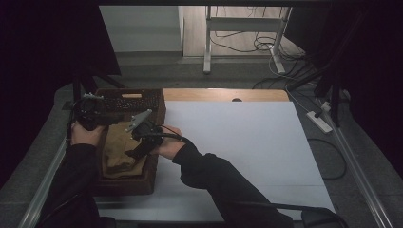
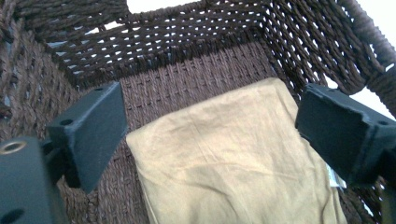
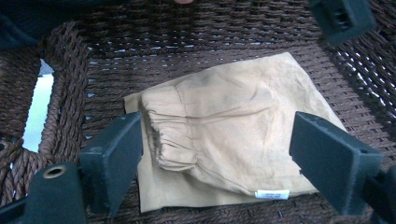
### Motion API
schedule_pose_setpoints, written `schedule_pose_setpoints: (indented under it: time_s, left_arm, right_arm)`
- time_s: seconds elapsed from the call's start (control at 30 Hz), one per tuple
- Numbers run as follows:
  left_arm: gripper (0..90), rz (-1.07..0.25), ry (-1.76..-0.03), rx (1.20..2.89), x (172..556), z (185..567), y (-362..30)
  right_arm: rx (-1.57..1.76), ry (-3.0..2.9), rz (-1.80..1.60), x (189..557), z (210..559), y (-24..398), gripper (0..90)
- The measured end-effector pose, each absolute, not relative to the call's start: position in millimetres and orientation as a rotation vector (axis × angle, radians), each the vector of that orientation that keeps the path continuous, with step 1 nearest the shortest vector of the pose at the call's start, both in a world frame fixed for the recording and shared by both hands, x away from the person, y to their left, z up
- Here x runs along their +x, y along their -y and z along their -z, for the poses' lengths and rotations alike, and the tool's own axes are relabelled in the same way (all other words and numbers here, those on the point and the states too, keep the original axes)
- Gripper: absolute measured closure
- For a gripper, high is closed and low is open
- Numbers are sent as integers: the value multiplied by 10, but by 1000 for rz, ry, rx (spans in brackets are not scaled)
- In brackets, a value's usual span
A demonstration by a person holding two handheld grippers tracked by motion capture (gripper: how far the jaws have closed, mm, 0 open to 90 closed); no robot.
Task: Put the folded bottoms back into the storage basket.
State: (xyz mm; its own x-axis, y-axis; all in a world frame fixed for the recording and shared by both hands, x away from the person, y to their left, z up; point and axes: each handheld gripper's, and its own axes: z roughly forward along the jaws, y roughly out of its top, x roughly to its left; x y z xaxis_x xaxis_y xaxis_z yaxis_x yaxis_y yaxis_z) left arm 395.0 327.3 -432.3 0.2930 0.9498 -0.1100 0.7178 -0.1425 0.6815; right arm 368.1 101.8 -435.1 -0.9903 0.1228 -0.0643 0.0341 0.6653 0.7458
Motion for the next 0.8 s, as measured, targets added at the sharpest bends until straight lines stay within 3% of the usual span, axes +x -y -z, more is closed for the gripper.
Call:
schedule_pose_setpoints:
  time_s: [0.8]
  left_arm:
    - [10,-434,-1389,1873,3636,4267,-3200]
  right_arm:
    - [245,-2798,-1300,3767,4335,-827,89]
